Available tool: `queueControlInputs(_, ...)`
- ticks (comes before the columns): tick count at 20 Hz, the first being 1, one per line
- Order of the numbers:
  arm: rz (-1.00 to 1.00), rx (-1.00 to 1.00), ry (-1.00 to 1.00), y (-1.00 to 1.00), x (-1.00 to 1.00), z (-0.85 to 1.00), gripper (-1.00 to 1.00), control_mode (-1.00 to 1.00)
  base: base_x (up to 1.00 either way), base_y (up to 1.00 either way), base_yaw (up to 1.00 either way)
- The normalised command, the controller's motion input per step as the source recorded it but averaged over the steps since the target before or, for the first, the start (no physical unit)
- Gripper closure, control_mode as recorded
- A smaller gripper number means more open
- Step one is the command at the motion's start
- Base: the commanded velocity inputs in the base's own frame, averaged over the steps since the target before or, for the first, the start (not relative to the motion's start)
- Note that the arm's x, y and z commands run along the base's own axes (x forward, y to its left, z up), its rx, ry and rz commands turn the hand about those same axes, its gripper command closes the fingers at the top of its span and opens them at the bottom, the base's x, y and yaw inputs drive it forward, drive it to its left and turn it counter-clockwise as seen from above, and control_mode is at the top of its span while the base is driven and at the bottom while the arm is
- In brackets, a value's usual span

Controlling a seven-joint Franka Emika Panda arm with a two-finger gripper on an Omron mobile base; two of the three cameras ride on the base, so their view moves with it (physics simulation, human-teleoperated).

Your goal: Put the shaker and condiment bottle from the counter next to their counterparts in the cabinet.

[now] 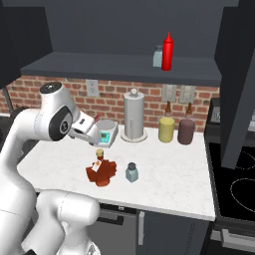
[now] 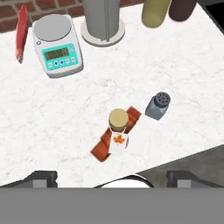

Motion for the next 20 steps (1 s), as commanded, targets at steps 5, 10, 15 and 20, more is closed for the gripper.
queueControlInputs(5, 0.0, -0.01, 0.0, 0.0, -0.01, -0.3, -1.0, -1.0, 0.0, 0.0, 0.0)
queueControlInputs(10, -0.02, -0.04, 0.0, 0.06, 0.0, -0.37, -1.0, -1.0, 0.0, 0.0, 0.0)
queueControlInputs(15, -0.19, -0.04, -0.01, 0.09, 0.0, -0.42, -1.0, -1.0, 0.0, 0.0, 0.0)
queueControlInputs(20, -0.2, -0.01, 0.0, 0.01, 0.0, -0.22, -1.0, -1.0, 0.0, 0.0, 0.0)
